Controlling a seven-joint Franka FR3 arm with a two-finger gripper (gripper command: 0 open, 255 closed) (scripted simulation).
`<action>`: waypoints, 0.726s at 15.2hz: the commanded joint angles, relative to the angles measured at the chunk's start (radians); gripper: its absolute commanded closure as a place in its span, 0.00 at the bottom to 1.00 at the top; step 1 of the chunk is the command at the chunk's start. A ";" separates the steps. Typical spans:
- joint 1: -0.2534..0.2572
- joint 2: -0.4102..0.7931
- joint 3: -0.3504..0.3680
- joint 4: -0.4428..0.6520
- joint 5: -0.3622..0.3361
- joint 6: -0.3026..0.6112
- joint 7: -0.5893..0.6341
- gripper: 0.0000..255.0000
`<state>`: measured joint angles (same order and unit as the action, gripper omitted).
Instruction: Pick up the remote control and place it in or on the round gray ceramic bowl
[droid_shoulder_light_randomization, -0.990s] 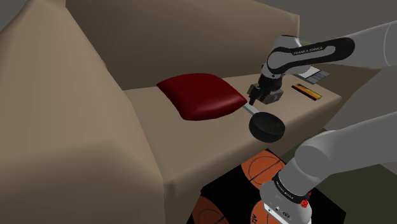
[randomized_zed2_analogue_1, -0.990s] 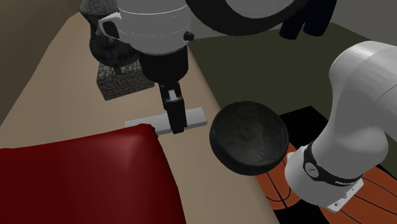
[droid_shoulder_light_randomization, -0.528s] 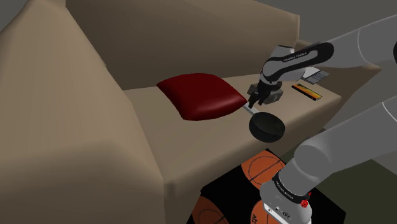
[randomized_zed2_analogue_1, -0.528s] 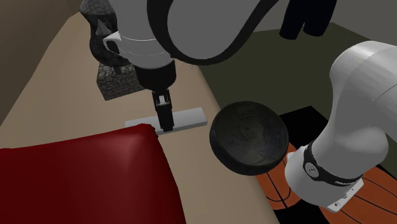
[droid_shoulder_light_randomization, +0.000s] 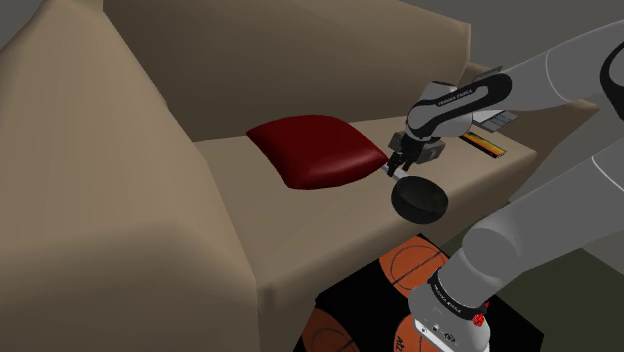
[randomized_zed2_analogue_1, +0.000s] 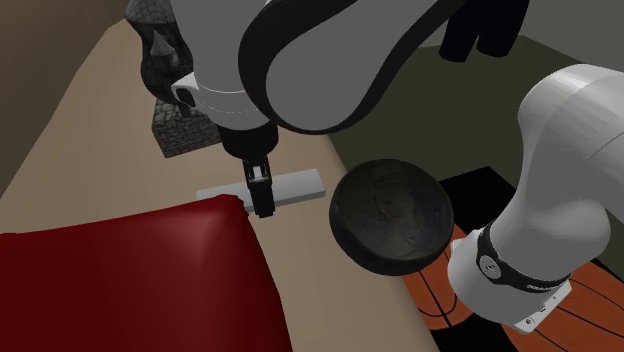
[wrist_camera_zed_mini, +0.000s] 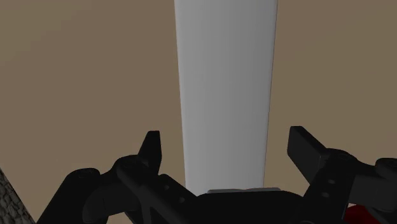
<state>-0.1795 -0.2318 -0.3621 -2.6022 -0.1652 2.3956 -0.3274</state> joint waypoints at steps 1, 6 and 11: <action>0.000 0.001 0.000 0.000 0.000 0.001 0.000 0.00; 0.000 0.001 0.000 0.000 0.000 0.001 0.000 1.00; 0.000 0.001 0.000 0.000 0.000 0.001 0.000 1.00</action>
<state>-0.1793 -0.2311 -0.3622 -2.6023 -0.1651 2.3967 -0.3277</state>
